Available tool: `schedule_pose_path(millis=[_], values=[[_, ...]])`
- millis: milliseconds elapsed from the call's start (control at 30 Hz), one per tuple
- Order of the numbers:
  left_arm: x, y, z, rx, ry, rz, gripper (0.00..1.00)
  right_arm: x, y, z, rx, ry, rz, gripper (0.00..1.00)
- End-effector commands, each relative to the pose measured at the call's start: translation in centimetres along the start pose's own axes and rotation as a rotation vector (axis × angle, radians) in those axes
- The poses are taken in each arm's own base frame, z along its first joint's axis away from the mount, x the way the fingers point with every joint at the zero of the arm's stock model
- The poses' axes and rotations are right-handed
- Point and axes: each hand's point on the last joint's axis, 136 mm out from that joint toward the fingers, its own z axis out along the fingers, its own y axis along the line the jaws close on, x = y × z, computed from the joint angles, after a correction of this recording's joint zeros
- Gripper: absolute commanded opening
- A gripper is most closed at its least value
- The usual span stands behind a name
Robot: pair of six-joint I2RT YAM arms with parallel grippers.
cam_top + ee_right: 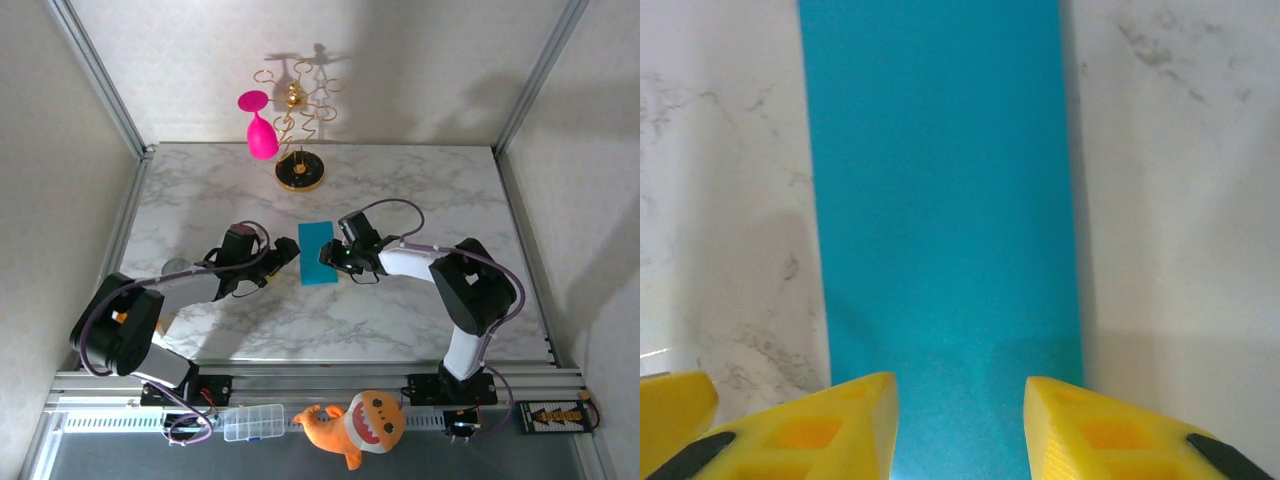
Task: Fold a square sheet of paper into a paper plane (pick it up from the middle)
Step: Third fold the triangle at the center of the table.
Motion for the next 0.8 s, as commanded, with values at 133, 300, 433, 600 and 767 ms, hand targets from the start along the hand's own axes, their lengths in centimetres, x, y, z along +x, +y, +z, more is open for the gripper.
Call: schedule_pose_path(millis=[133, 300, 433, 600, 767], values=[[1.7, -0.6, 1.1, -0.012, 0.076, -0.01, 0.85, 1.3, -1.5, 0.9, 0.056, 0.059, 0.044, 0.39], [2.7, 0.1, 1.7, -0.035, 0.118, -0.042, 0.71, 2.4, -3.5, 1.4, 0.121, 0.096, 0.064, 0.38], [3.1, 0.0, 2.4, -0.042, 0.141, -0.041, 0.54, 2.7, -4.1, 1.5, 0.146, 0.106, 0.072, 0.35], [3.6, 0.3, 3.1, -0.06, 0.166, -0.033, 0.39, 2.9, -4.6, 1.4, 0.168, 0.11, 0.077, 0.34], [3.4, 0.8, 3.6, -0.092, 0.167, -0.01, 0.35, 3.0, -4.8, 1.5, 0.171, 0.114, 0.079, 0.33]])
